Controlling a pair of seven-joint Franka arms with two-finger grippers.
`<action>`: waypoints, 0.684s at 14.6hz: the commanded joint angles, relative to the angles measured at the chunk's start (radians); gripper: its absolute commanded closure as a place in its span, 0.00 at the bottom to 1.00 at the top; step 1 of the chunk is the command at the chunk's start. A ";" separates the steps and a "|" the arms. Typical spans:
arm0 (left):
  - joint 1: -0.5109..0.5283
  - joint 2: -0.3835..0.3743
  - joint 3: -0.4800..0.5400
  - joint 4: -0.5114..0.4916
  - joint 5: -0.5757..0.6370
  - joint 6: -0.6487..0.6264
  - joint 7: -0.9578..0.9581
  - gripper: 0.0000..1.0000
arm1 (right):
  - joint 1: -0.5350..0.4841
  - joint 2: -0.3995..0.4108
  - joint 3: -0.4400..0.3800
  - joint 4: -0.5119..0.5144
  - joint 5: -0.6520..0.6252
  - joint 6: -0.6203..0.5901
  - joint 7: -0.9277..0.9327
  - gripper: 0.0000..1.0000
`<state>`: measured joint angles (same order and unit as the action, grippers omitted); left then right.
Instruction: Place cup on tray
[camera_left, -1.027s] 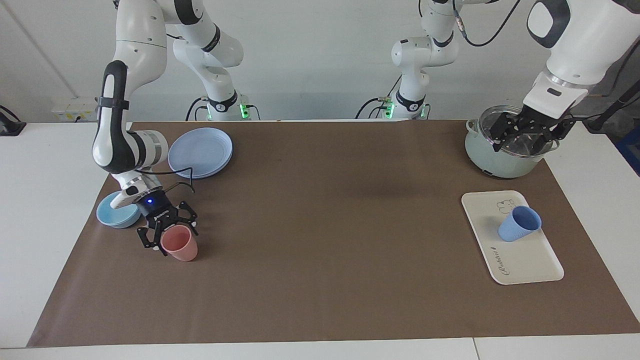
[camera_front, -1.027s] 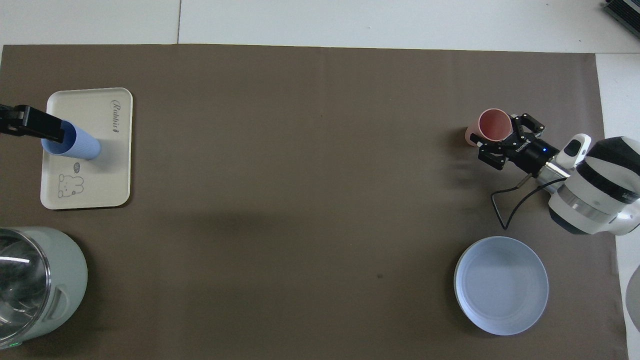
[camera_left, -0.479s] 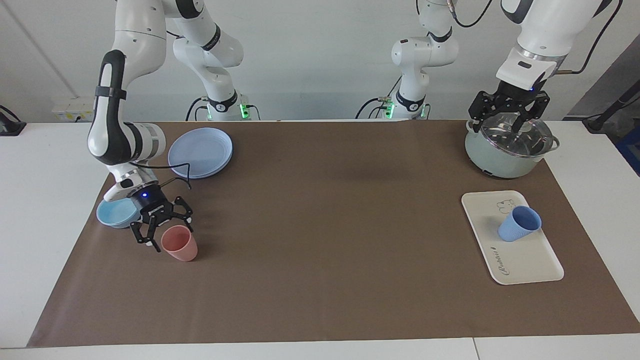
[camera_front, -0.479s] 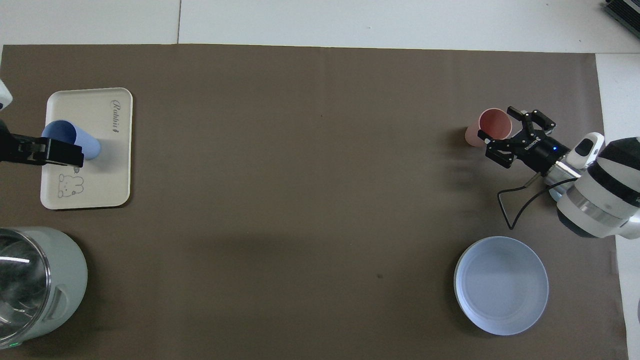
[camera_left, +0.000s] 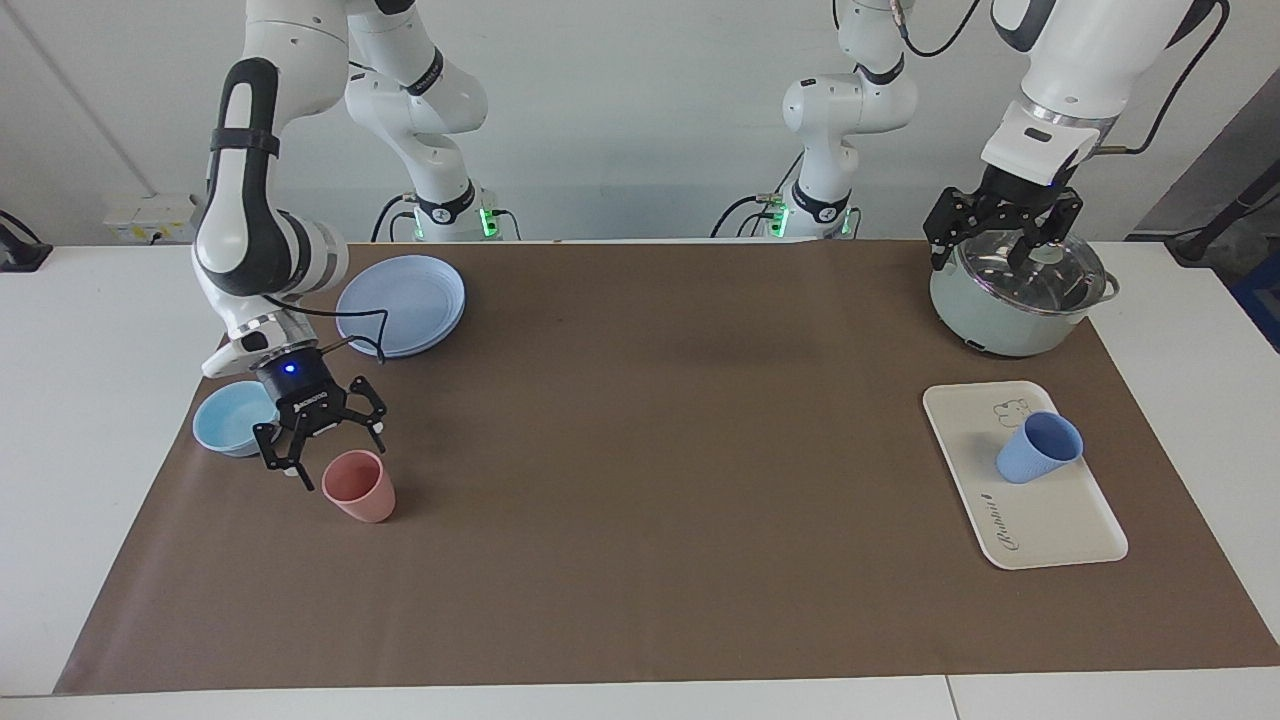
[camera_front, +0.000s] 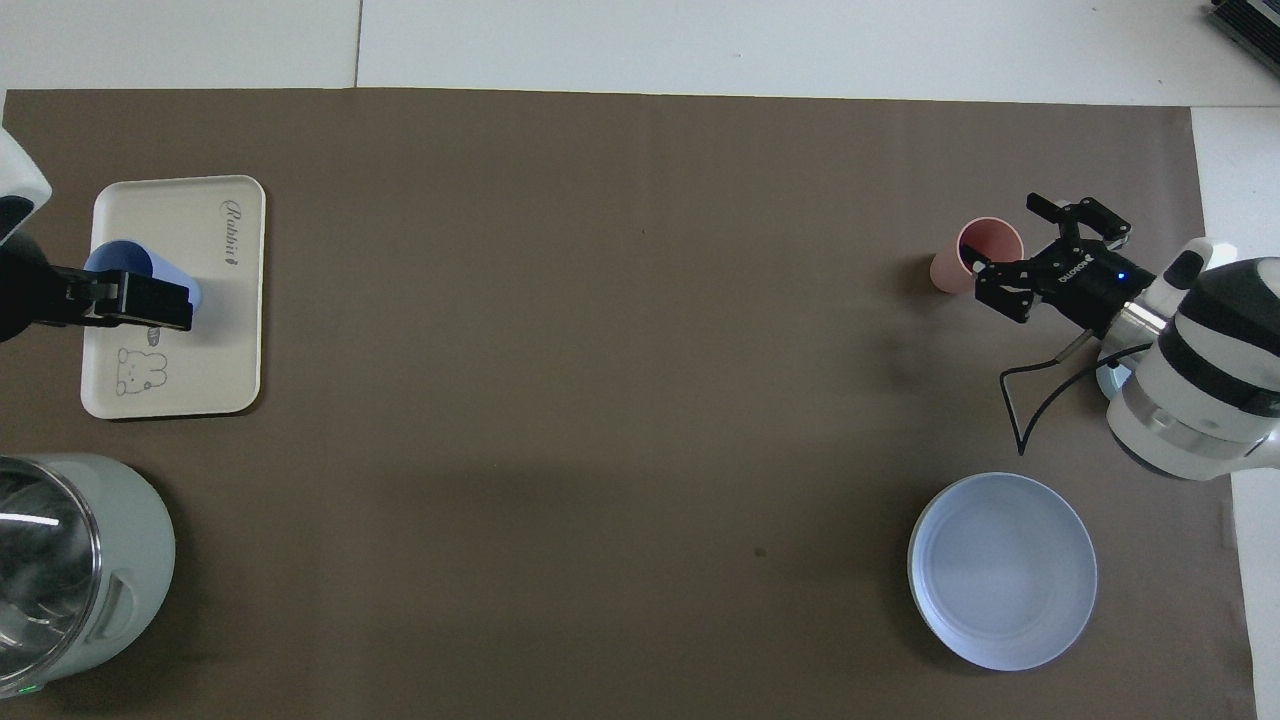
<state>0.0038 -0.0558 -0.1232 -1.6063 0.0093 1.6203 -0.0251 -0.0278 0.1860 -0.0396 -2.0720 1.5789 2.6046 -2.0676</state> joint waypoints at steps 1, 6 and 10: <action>-0.002 -0.024 0.008 -0.034 -0.011 0.018 -0.012 0.00 | -0.004 -0.013 0.004 0.047 -0.219 0.006 0.200 0.00; 0.001 -0.019 0.008 -0.030 -0.011 0.020 -0.010 0.00 | -0.006 -0.045 -0.002 0.131 -0.751 -0.078 0.651 0.00; -0.001 -0.016 0.010 -0.034 -0.011 0.013 -0.003 0.00 | -0.007 -0.092 -0.002 0.236 -1.240 -0.320 1.126 0.00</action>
<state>0.0053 -0.0554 -0.1193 -1.6105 0.0093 1.6203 -0.0262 -0.0251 0.1235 -0.0419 -1.8822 0.5100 2.4074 -1.1303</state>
